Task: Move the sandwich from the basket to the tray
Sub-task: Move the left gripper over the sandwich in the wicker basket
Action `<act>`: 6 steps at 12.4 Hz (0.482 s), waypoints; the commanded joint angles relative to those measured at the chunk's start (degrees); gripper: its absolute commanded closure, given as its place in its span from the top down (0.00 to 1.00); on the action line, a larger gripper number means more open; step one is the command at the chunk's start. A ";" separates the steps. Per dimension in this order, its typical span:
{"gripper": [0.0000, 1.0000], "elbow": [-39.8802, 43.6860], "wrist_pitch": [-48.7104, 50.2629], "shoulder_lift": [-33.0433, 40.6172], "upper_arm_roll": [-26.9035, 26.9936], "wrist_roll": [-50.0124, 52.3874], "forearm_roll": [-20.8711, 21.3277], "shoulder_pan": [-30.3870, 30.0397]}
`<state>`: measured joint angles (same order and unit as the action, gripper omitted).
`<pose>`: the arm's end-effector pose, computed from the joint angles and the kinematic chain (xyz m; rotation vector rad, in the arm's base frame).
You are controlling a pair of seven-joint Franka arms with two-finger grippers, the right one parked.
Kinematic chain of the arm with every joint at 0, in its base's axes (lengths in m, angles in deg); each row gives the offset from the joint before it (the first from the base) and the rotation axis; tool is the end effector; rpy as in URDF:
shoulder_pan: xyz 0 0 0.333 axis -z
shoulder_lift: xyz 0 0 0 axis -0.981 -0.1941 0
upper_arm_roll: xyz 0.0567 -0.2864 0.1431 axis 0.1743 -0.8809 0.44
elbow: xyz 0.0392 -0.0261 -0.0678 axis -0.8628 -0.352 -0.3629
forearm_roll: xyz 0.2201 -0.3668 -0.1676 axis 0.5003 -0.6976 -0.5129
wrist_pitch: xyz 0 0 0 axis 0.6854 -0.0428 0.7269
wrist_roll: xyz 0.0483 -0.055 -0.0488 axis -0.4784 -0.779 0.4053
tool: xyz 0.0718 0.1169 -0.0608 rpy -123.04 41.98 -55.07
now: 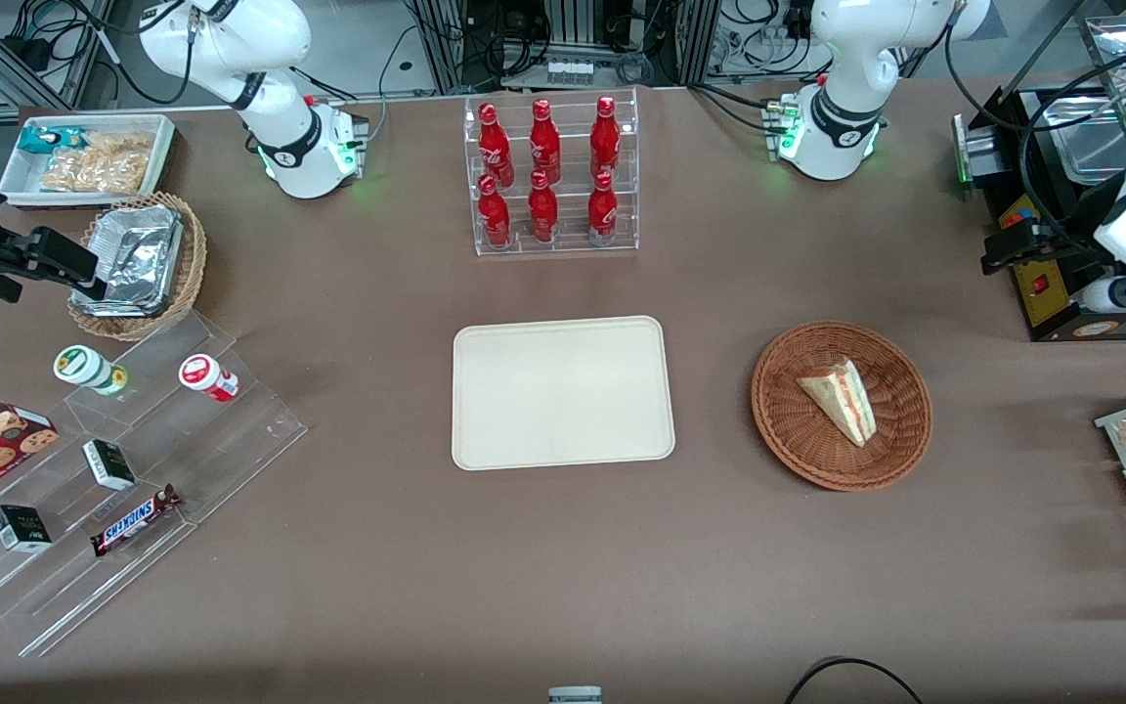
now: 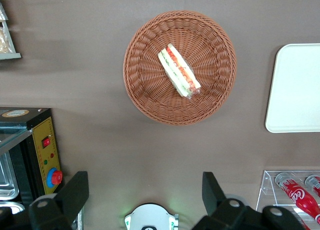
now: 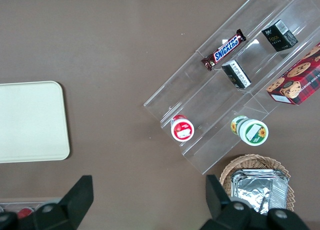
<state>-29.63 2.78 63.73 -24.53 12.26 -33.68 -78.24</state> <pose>0.5986 -0.0155 0.5669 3.1213 0.0342 -0.2646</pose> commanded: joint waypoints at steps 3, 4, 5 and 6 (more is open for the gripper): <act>1.00 -1.77 -0.92 -0.79 -0.98 -0.63 0.13 0.31; 1.00 -3.44 -2.23 -1.15 -1.06 -0.63 0.13 0.31; 1.00 -5.72 -4.59 -1.32 -1.15 -0.54 0.13 0.57; 1.00 -8.96 -7.83 -1.24 -1.15 -0.46 0.13 1.36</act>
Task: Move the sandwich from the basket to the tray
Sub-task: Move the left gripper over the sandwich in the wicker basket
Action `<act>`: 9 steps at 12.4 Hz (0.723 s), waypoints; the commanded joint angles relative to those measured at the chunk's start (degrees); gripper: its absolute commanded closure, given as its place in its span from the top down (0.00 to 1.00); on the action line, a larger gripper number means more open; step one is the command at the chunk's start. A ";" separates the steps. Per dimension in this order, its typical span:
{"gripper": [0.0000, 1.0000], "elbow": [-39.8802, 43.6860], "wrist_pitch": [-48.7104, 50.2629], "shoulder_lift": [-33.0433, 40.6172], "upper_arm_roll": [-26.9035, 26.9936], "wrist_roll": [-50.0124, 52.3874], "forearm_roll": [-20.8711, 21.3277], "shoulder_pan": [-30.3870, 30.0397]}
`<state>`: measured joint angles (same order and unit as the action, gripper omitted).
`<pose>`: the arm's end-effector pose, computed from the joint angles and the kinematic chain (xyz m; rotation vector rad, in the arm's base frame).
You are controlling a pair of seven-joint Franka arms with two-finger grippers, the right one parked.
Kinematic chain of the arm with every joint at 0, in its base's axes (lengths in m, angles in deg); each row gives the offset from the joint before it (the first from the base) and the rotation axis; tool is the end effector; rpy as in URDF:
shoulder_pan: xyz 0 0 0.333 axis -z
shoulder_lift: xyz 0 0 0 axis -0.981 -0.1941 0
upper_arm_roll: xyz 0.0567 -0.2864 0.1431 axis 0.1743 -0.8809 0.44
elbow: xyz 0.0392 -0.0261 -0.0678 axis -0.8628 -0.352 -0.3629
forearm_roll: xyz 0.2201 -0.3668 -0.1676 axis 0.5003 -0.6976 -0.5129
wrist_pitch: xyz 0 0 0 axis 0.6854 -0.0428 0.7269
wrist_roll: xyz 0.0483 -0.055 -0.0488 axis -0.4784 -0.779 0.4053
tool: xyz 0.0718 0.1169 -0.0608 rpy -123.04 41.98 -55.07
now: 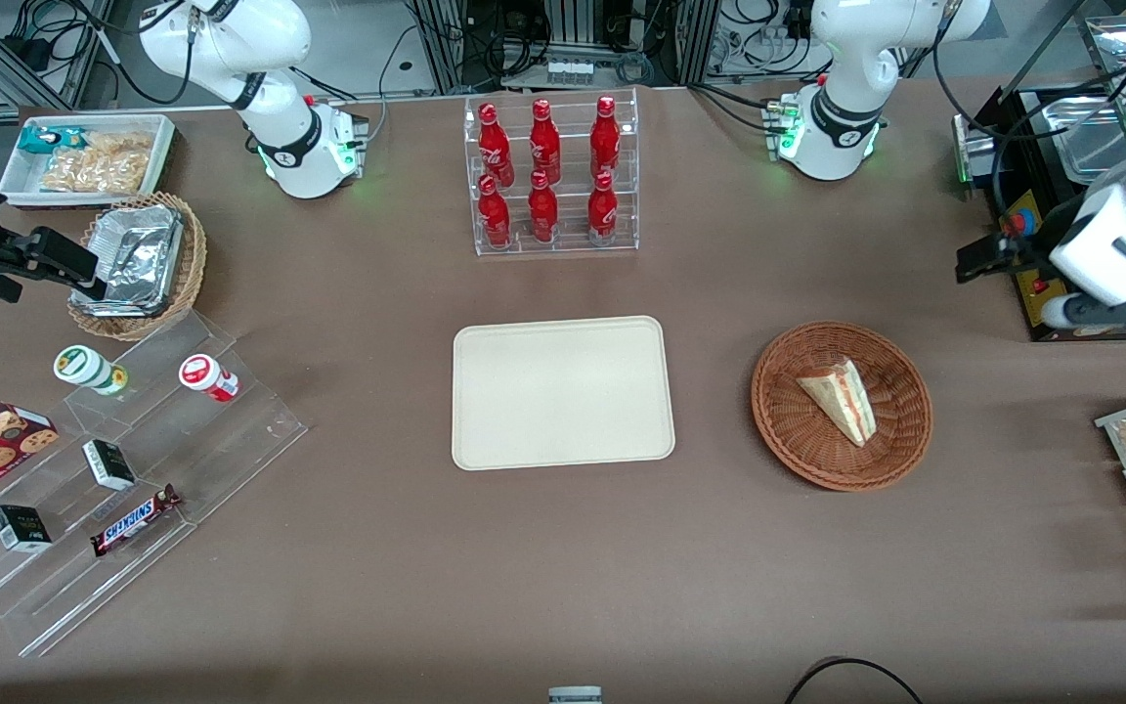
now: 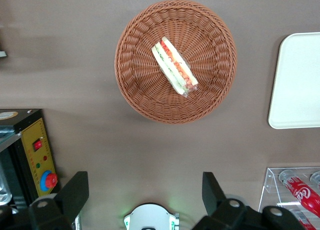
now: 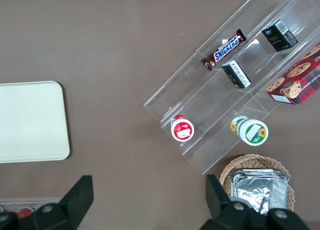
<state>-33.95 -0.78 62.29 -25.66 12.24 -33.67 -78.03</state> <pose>0.6048 -0.0295 0.5166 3.1188 -0.0011 -0.3248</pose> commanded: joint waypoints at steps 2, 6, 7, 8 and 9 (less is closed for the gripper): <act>1.00 -12.03 -12.17 0.73 -0.11 -0.26 0.12 1.42; 1.00 -25.65 -29.48 1.34 -0.81 0.61 0.12 2.82; 1.00 -28.21 -33.53 1.17 -0.81 2.71 0.12 2.82; 1.00 -30.67 -37.66 0.91 -1.07 6.47 0.12 3.35; 1.00 -32.35 -41.18 0.82 -1.16 10.51 0.12 4.31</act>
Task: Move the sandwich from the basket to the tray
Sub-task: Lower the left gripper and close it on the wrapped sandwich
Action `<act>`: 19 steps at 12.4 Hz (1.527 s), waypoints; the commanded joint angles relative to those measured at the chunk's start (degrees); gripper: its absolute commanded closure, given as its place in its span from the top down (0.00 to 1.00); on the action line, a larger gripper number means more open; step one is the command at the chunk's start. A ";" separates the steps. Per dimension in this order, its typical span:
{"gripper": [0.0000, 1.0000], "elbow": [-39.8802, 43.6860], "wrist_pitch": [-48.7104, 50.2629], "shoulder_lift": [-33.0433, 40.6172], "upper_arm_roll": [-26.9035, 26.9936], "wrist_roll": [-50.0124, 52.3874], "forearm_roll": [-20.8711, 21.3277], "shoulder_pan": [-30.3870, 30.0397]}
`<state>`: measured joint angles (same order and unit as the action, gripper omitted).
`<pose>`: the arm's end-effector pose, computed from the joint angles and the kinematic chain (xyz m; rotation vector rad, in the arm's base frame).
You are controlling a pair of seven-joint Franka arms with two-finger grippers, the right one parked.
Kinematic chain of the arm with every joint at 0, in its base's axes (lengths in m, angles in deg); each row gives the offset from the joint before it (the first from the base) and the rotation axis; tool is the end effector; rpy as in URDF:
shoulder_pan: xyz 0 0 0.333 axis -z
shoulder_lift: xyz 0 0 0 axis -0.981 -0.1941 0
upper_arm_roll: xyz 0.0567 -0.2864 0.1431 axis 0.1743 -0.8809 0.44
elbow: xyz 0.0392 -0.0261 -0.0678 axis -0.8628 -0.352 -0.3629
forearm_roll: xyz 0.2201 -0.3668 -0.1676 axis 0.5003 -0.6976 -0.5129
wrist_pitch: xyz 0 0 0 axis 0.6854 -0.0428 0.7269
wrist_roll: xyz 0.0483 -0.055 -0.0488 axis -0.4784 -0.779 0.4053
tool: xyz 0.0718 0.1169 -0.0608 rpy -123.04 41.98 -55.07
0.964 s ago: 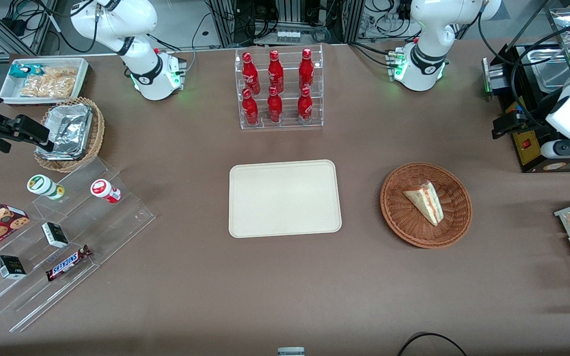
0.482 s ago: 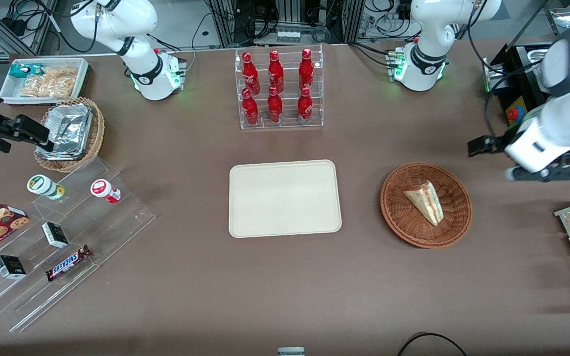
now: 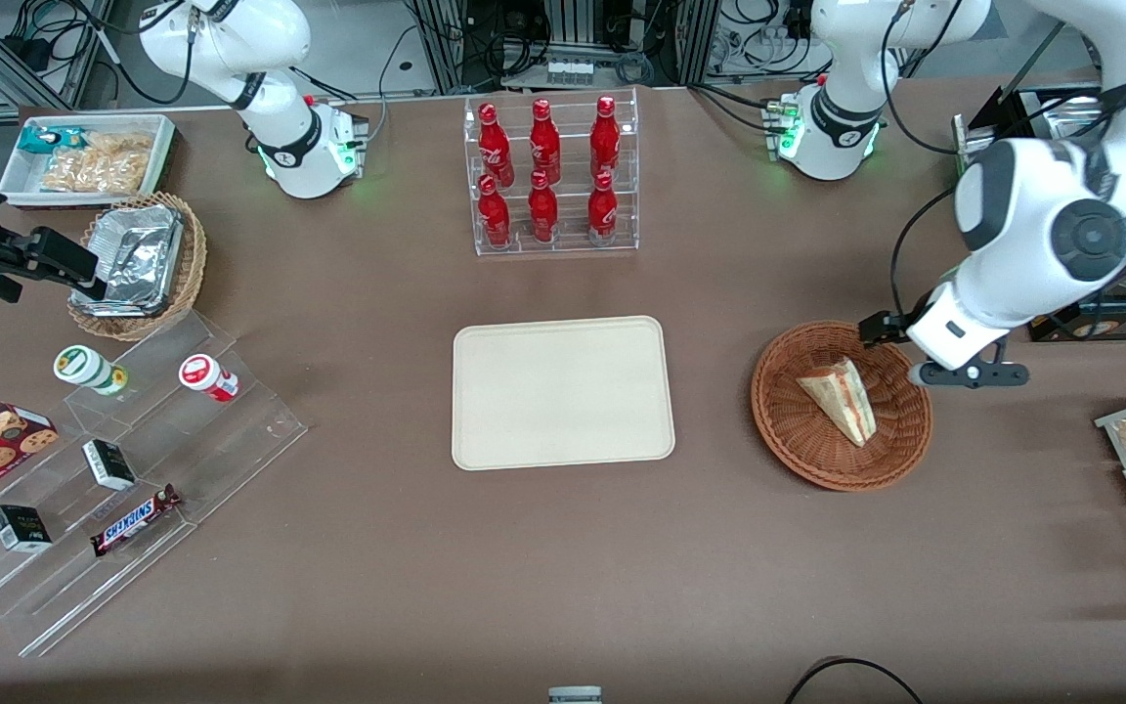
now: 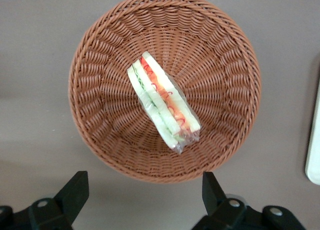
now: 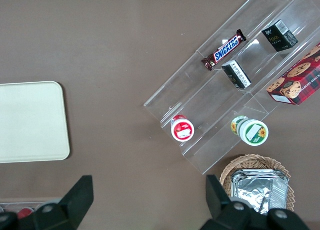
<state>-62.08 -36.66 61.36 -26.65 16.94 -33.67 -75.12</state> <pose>0.5808 -0.0674 0.2967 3.1349 0.0328 -0.1397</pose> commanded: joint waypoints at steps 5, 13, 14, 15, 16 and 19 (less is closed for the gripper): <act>1.00 -4.67 -9.99 -2.19 -0.35 29.81 0.12 3.25; 1.00 -4.23 -19.65 -11.51 -0.35 40.39 -0.05 3.08; 1.00 -4.23 -20.18 -12.30 -0.35 40.48 -0.05 3.08; 0.99 -4.23 -20.36 -12.57 -0.35 40.48 -0.05 2.99; 0.75 -4.23 -20.10 -12.49 -0.35 40.48 0.03 2.99; 0.14 -4.15 -18.09 -11.61 -0.26 39.69 0.12 3.08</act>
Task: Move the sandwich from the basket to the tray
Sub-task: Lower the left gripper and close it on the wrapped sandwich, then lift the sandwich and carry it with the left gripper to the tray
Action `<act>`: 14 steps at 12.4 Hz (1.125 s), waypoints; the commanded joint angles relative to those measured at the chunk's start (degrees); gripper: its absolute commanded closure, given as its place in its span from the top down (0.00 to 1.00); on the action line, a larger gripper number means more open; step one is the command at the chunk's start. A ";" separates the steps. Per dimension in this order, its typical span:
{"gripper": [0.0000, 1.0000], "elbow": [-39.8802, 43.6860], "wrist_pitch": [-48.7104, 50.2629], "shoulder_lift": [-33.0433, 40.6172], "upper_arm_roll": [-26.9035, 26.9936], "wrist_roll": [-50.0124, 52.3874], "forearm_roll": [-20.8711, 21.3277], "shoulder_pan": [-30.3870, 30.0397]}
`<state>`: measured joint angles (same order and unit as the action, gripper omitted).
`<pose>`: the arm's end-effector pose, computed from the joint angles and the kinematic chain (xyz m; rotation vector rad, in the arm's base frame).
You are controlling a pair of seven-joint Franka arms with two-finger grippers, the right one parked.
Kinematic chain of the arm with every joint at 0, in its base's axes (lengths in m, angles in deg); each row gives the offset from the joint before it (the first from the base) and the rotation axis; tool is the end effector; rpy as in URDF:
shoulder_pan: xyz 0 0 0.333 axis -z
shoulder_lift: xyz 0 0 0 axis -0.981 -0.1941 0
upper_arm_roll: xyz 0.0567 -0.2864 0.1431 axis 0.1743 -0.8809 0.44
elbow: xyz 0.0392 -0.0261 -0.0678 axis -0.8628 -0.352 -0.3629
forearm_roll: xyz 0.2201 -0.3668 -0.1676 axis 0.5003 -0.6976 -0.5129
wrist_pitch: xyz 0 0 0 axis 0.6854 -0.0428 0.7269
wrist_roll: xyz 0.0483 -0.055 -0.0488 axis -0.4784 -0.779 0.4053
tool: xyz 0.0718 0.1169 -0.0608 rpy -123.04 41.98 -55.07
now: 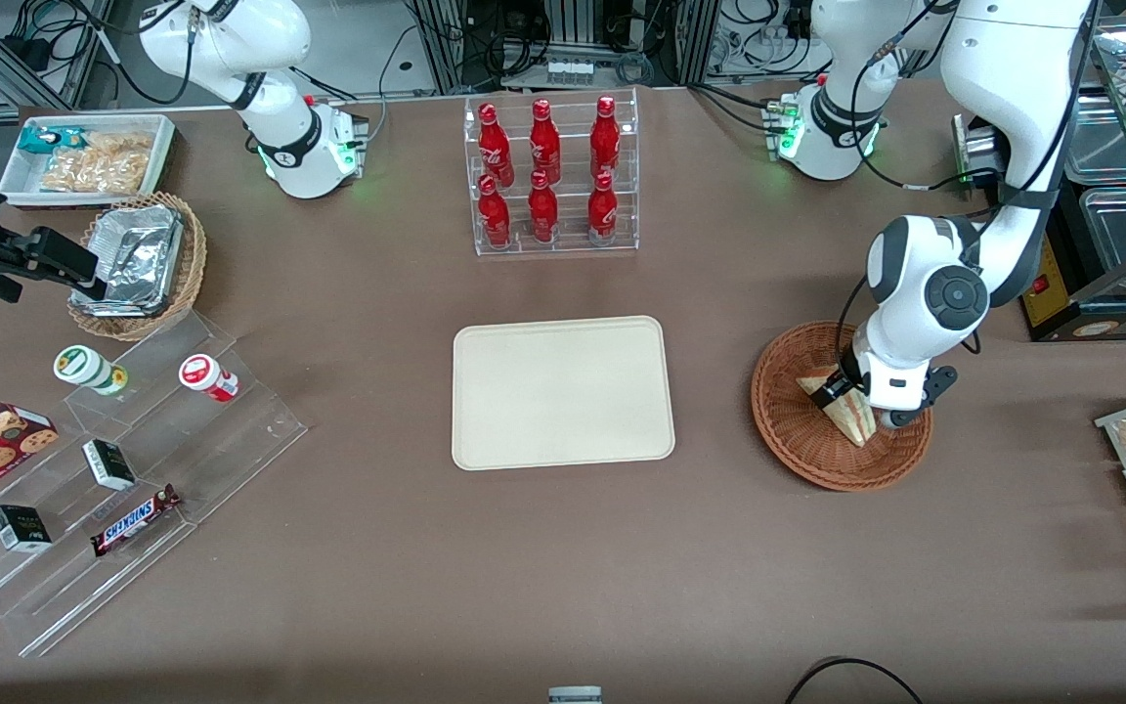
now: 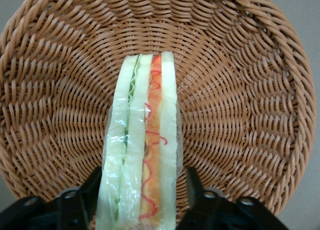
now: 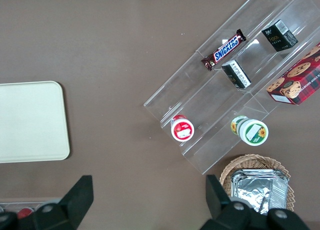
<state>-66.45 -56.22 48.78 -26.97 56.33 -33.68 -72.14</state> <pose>0.5743 -0.1010 0.1598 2.9729 1.0115 -0.0757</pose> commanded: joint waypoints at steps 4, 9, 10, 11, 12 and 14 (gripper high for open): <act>0.08 6.79 15.16 2.11 -0.30 -3.56 0.30 0.72; 0.08 14.09 21.43 0.01 -0.56 -7.95 0.30 8.00; 0.08 15.76 21.43 -1.39 -0.56 -9.87 0.30 10.36; 0.08 17.69 21.43 -3.15 -0.56 -9.72 0.21 12.74; 0.08 19.36 21.43 -4.73 -0.56 -9.46 0.13 14.68; 0.08 23.84 21.25 -8.86 -0.56 -5.09 -0.40 19.25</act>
<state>-48.65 -36.32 44.86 -28.26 48.55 -33.73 -56.61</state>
